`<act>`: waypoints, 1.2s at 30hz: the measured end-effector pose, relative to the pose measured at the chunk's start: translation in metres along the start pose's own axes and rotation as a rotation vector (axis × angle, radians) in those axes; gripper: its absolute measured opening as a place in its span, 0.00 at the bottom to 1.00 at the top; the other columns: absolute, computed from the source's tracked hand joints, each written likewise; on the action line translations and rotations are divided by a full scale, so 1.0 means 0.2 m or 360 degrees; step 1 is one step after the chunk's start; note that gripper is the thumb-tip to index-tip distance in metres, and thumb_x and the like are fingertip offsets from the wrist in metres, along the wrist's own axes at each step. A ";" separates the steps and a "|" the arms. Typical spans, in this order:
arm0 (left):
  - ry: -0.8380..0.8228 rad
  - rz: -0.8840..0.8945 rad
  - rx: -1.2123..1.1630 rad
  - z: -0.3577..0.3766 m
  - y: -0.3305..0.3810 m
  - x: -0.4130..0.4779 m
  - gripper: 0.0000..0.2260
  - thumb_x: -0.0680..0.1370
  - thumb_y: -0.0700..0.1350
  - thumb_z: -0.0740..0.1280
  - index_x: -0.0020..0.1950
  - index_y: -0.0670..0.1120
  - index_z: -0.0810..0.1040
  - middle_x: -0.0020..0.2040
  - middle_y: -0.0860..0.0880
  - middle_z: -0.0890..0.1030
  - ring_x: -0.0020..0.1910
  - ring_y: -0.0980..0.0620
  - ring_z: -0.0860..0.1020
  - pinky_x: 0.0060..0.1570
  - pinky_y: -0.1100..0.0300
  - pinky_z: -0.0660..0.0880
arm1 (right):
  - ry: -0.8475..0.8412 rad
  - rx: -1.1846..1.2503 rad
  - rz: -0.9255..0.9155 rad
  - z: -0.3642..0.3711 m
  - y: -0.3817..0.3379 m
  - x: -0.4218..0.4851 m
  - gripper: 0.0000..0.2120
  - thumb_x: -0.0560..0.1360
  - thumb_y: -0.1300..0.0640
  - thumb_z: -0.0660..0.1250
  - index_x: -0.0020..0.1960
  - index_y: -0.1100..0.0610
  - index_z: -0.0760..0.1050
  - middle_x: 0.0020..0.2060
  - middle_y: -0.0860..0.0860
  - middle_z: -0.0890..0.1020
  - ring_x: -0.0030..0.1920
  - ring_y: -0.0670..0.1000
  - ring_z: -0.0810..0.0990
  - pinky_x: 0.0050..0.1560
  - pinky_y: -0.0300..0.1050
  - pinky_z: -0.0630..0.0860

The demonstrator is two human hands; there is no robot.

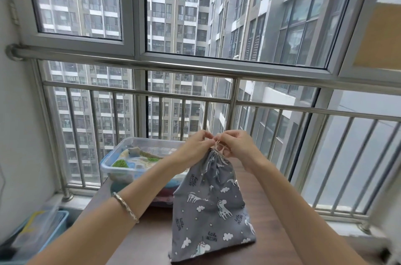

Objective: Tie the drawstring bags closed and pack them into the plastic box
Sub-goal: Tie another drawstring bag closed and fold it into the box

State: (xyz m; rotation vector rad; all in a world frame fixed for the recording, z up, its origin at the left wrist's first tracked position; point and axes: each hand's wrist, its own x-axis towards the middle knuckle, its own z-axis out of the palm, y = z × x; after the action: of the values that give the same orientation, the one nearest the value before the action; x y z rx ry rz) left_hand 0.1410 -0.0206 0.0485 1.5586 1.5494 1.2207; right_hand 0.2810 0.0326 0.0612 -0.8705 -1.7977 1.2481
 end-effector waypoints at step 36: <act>0.0073 0.0196 0.0011 -0.05 0.03 -0.03 0.09 0.79 0.47 0.66 0.46 0.41 0.78 0.38 0.48 0.79 0.35 0.56 0.77 0.37 0.66 0.73 | -0.0166 0.0560 -0.0093 -0.07 0.07 -0.04 0.12 0.72 0.70 0.70 0.53 0.61 0.72 0.40 0.54 0.83 0.41 0.50 0.82 0.48 0.42 0.78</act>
State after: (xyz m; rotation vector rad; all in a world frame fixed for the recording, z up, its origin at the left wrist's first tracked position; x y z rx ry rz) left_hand 0.1357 -0.0289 0.0559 1.6619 1.5065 1.3280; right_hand 0.2980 0.0355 0.0485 -0.5597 -1.6013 1.5353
